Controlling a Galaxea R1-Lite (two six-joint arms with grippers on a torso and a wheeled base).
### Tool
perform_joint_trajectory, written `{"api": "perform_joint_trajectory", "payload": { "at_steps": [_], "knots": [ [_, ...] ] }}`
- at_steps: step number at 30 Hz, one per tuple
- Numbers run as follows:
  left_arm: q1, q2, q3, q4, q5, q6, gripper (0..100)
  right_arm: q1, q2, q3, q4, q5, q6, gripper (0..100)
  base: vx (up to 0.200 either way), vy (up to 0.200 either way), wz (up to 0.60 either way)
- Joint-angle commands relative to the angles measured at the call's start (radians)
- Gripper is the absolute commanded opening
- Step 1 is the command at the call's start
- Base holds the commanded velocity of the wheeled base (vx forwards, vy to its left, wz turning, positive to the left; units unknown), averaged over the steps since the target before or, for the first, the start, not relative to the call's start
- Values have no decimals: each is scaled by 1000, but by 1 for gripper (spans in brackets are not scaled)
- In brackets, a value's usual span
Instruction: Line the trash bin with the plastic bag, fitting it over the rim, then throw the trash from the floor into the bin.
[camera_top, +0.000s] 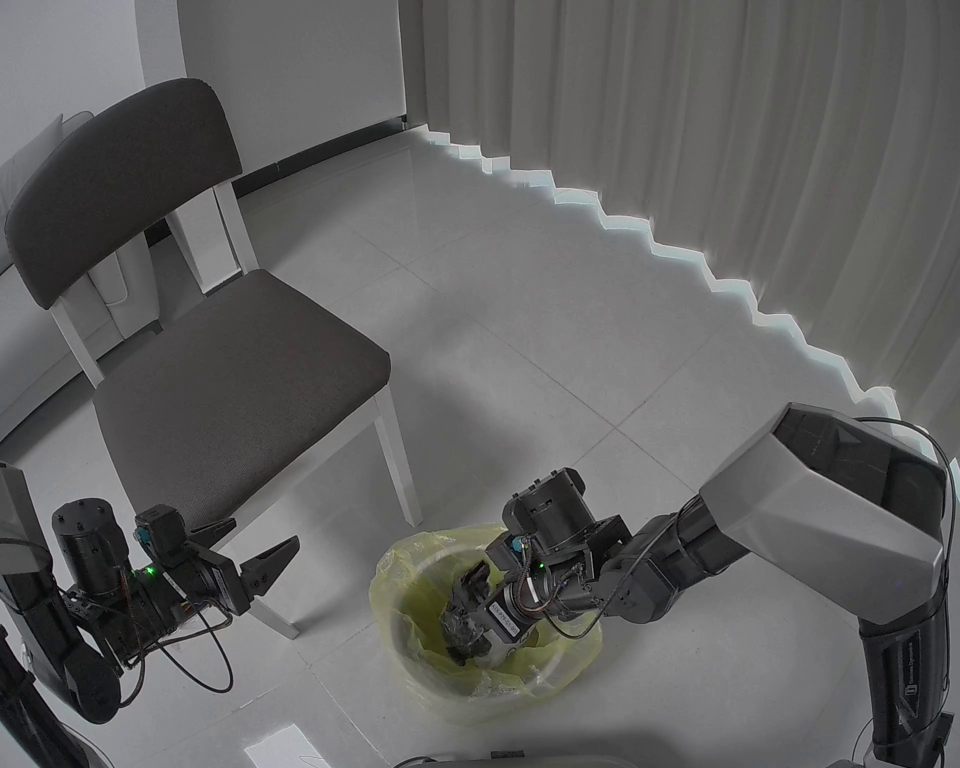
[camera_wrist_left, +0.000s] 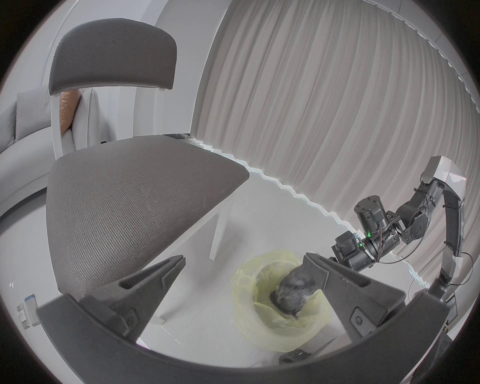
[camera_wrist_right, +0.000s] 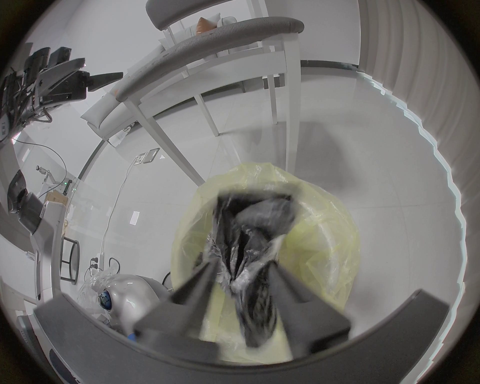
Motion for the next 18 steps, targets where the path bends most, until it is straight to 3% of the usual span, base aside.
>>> {"api": "perform_joint_trajectory", "payload": {
  "at_steps": [1, 14, 18],
  "knots": [
    [1, 1, 2, -18, 0, 0, 100, -2, 8, -4, -1, -1, 2, 100, 0, 0, 0],
    [-2, 29, 28, -18, -2, 0, 100, -67, -44, 21, 7, -4, 1, 100, 0, 0, 0],
    [-5, 178, 8, -18, 17, 20, 100, -128, -90, 53, 8, -10, -2, 100, 0, 0, 0]
  ]
}}
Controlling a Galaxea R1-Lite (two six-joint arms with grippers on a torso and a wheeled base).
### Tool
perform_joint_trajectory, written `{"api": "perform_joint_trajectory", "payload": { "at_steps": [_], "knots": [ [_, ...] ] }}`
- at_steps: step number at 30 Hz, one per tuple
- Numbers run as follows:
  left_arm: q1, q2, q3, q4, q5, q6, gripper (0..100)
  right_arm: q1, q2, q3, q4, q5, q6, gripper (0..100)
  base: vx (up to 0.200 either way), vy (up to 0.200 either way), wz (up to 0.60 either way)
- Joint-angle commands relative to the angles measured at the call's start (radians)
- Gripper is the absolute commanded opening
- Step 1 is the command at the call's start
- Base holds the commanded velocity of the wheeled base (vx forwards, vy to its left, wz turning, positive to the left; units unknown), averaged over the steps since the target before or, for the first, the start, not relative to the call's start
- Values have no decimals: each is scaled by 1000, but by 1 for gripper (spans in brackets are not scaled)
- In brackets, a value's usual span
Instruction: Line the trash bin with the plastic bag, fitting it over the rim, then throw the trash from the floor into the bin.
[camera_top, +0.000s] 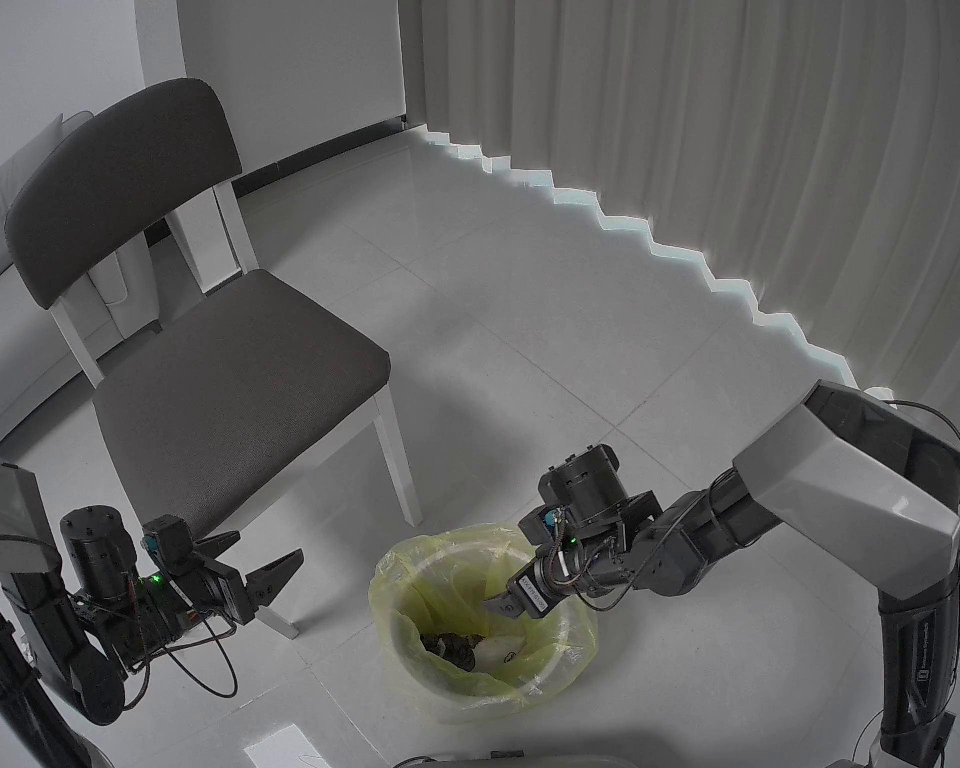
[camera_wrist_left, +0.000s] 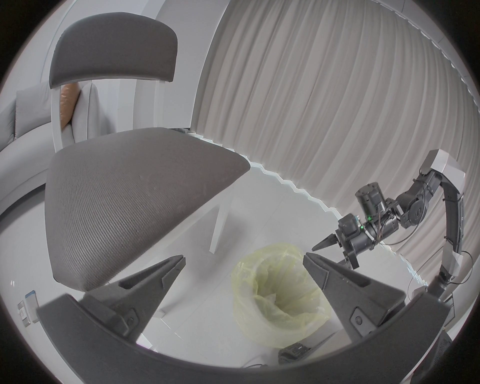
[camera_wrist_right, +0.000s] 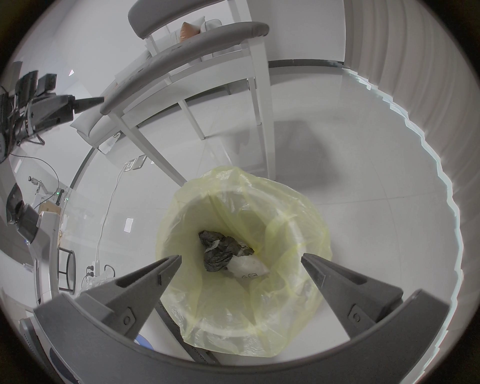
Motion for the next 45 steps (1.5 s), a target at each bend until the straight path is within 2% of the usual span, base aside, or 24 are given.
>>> {"api": "perform_joint_trajectory", "payload": {
  "at_steps": [1, 3, 5, 11, 12, 15, 18, 22, 26, 28, 33, 37, 42, 43, 44, 45],
  "knots": [
    [-5, 195, -27, -17, 51, 14, 100, -73, -70, 37, 2, -22, -2, 100, 0, 0, 0],
    [-12, 224, -31, -17, 88, 14, 100, -91, -102, 66, 2, -37, -2, 100, 0, 0, 0],
    [-12, 200, -21, -17, 91, 4, 100, -106, -166, 113, 1, -44, -8, 100, 0, 0, 0],
    [-16, -21, 16, -17, 91, 2, 100, -137, -395, 225, -5, -70, -2, 100, 0, 0, 0],
    [-15, -89, 15, -17, 90, 8, 100, -148, -467, 251, -8, -120, 1, 100, 0, 0, 0],
    [-8, -187, 18, -17, 90, 10, 100, -172, -591, 300, -10, -214, 12, 100, 0, 0, 0],
    [-2, -271, 18, -17, 97, 2, 100, -206, -728, 374, -19, -261, 35, 100, 0, 0, 0],
    [61, -409, 18, -5, 85, 10, 100, -277, -915, 497, -44, -303, 64, 100, 0, 0, 0],
    [73, -515, 16, 18, 77, 19, 100, -333, -1087, 610, -76, -323, 65, 100, 0, 0, 0],
    [74, -601, 8, 53, 74, 13, 100, -373, -1249, 702, -100, -324, 68, 100, 0, 0, 0],
    [73, -799, 2, 127, 5, -33, 100, -481, -1524, 836, -120, -324, 64, 100, 0, 0, 0],
    [65, -1020, -10, 323, -35, -44, 100, -567, -1759, 897, -97, -304, 68, 100, 0, 0, 0],
    [62, -1359, -107, 773, -44, -49, 100, -585, -2023, 931, 85, -287, 67, 100, 0, 0, 0],
    [62, -1359, -107, 773, -44, -49, 100, -585, -2023, 931, 85, -287, 67, 100, 0, 0, 0],
    [61, -1509, -154, 991, -45, -56, 100, -617, -2110, 932, 183, -263, 68, 100, 0, 0, 0],
    [61, -1589, -180, 1109, -48, -61, 100, -628, -2164, 932, 229, -231, 70, 100, 0, 0, 0]
  ]
}}
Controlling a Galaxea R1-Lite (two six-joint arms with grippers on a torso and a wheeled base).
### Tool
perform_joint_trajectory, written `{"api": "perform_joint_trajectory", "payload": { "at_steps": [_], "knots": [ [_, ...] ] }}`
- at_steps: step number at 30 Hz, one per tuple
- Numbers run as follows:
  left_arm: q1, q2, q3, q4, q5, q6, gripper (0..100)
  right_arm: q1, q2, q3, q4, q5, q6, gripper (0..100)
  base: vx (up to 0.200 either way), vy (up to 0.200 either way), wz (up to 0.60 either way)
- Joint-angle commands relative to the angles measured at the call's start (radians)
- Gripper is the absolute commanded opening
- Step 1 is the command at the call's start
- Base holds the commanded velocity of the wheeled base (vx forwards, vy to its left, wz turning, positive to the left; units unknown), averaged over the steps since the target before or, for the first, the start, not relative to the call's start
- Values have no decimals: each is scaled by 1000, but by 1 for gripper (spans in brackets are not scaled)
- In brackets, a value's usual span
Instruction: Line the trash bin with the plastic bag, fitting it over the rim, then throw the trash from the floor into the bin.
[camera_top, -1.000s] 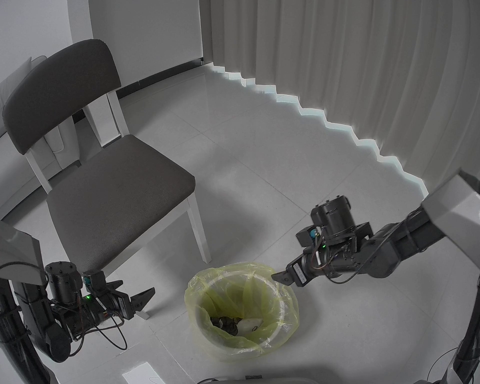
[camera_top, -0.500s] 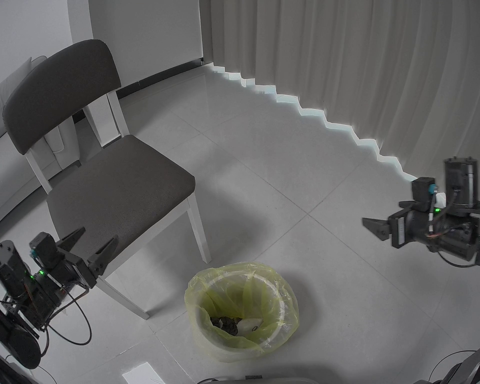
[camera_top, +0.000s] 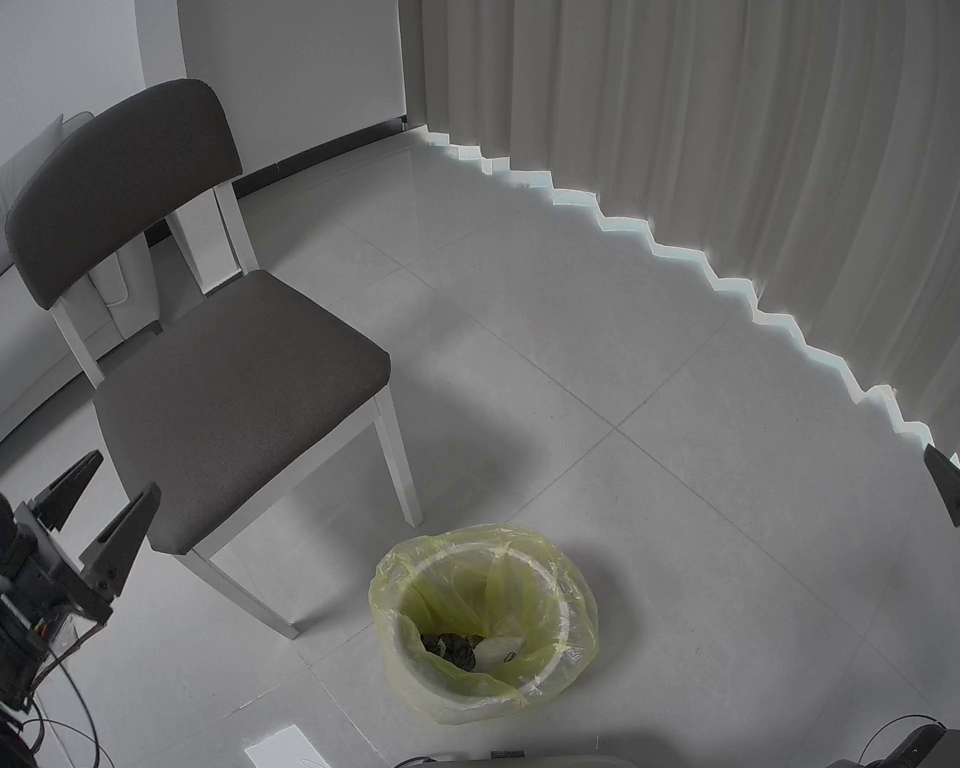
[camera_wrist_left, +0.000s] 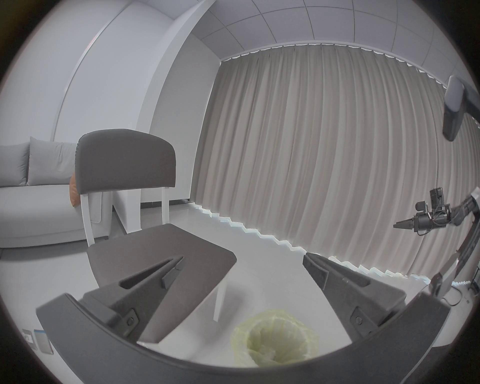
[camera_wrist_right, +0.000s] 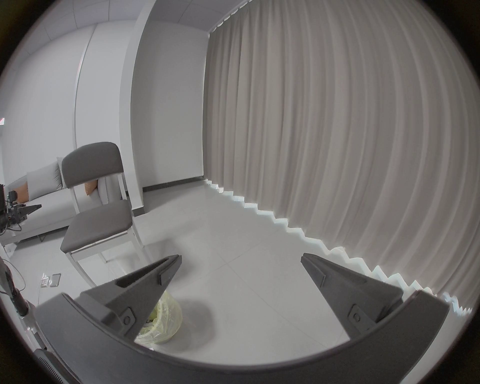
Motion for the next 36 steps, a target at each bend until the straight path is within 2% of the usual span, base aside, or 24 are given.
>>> {"api": "perform_joint_trajectory", "payload": {
  "at_steps": [1, 2, 3, 4, 5, 8, 12, 15, 18, 23, 24, 25, 26, 27, 28, 31, 34, 36],
  "knots": [
    [-5, -753, -177, 757, -44, -33, 100, -146, -621, 121, 296, 100, 8, 100, 0, 0, 0],
    [-13, -820, -201, 866, -44, -36, 100, -146, -678, 123, 345, 139, 8, 100, 0, 0, 0],
    [-13, -820, -201, 866, -44, -36, 100, -146, -678, 123, 345, 139, 8, 100, 0, 0, 0],
    [-31, -902, -229, 1015, -42, -27, 100, -155, -735, 134, 409, 194, 11, 100, 0, 0, 0],
    [-33, -900, -234, 1052, -19, -26, 100, -163, -747, 147, 423, 214, 11, 100, 0, 0, 0],
    [-33, -894, -203, 1010, 41, -26, 100, -164, -747, 206, 397, 225, 8, 100, 0, 0, 0],
    [-33, -894, -123, 907, 71, -4, 100, -166, -747, 324, 258, 215, 6, 100, 0, 0, 0],
    [-33, -894, -25, 852, 90, 76, 100, -166, -747, 420, 149, 197, 8, 100, 0, 0, 0],
    [-33, -894, 46, 846, 156, 123, 100, -166, -747, 428, 179, 195, 8, 100, 0, 0, 0],
    [-33, -894, 46, 909, 352, 143, 100, -166, -747, 428, 195, 197, 20, 100, 0, 0, 0],
    [-33, -894, 46, 953, 401, 157, 100, -166, -747, 428, 195, 197, 28, 100, 0, 0, 0],
    [-33, -894, 46, 963, 407, 160, 100, -166, -747, 428, 195, 197, 29, 100, 0, 0, 0],
    [-33, -894, 41, 1042, 484, 175, 100, -166, -747, 428, 195, 192, 35, 100, 0, 0, 0],
    [-33, -894, 39, 1042, 503, 177, 100, -166, -747, 428, 195, 185, 38, 100, 0, 0, 0],
    [-33, -894, 39, 1039, 509, 177, 100, -166, -747, 428, 195, 180, 40, 100, 0, 0, 0],
    [-33, -894, 46, 1018, 521, 172, 100, -166, -747, 428, 195, 79, 49, 100, 0, 0, 0],
    [-33, -894, 46, 1018, 521, 185, 100, -166, -747, 428, 195, 48, 49, 100, 0, 0, 0],
    [-33, -895, 46, 1018, 512, 181, 100, -166, -747, 428, 195, 57, 48, 100, 0, 0, 0]
  ]
}}
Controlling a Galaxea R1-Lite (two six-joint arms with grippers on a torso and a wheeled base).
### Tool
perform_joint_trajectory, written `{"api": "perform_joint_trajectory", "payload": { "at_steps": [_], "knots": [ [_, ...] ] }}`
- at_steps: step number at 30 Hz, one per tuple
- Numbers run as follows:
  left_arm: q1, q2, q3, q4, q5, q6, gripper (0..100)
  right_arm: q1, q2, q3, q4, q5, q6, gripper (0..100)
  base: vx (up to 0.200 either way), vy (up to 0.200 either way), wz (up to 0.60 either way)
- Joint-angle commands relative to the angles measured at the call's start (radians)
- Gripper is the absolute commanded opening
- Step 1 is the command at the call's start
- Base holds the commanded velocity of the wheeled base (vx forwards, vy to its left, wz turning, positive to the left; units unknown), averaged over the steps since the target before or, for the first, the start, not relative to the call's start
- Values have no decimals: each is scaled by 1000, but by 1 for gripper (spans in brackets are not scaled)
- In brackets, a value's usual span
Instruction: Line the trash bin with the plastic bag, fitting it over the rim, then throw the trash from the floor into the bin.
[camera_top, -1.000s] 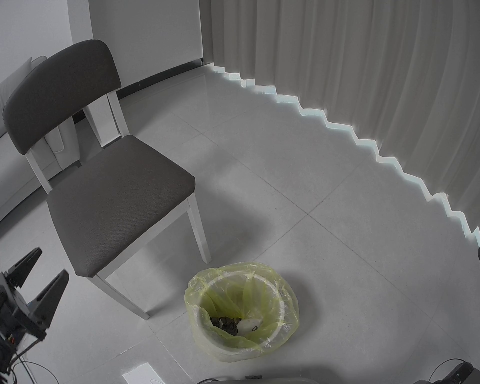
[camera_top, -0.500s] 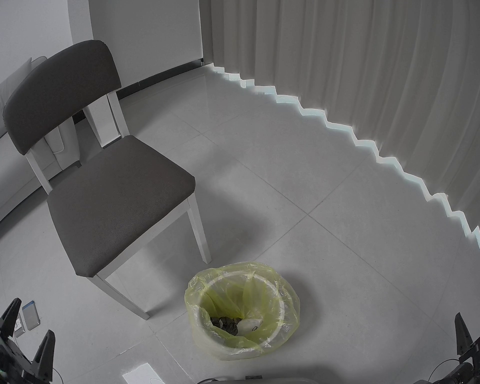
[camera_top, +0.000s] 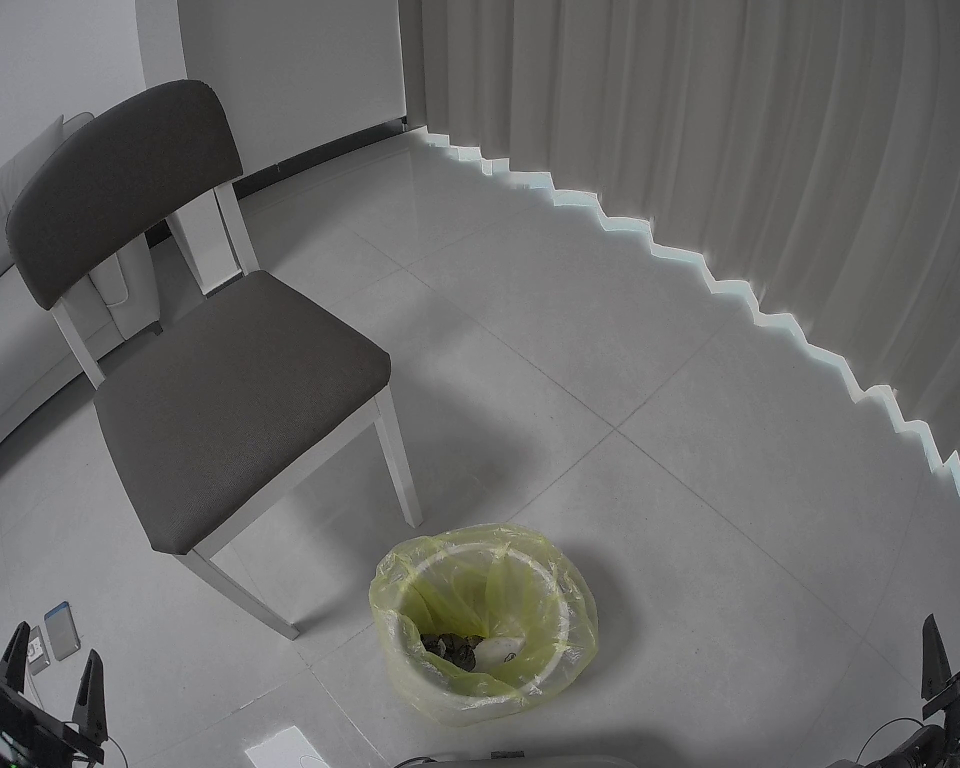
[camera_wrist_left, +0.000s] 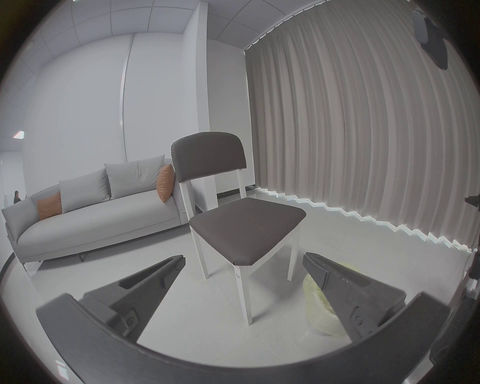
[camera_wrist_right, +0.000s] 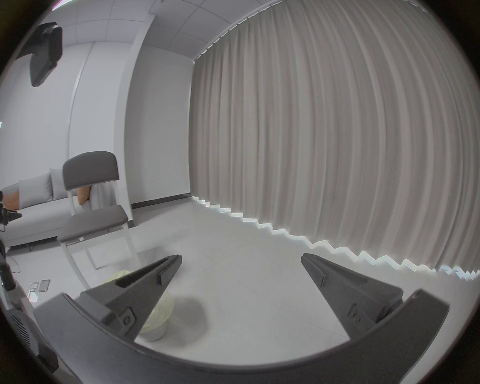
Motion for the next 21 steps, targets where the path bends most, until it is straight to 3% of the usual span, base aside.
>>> {"api": "perform_joint_trajectory", "payload": {
  "at_steps": [1, 4, 7, 12, 18, 21],
  "knots": [
    [0, 2, 18, 0, -14, -6, 100, 0, -13, 18, 0, 7, 1, 100, 0, 0, 0],
    [0, 4, 18, 23, -122, -116, 100, 0, -13, 18, 1, 83, 2, 100, 0, 0, 0],
    [1, 4, 18, 60, -148, -72, 100, 0, -13, 18, 1, 158, 15, 100, 0, 0, 0],
    [73, -84, 18, 60, -224, -20, 100, 0, -13, 18, 0, 158, -17, 100, 0, 0, 0],
    [72, -84, 18, 60, -174, -64, 100, 0, -13, 18, 0, 158, -54, 100, 0, 0, 0],
    [72, -84, 18, 60, -172, -69, 100, 0, -13, 18, 0, 154, -136, 100, 0, 0, 0]
  ]
}}
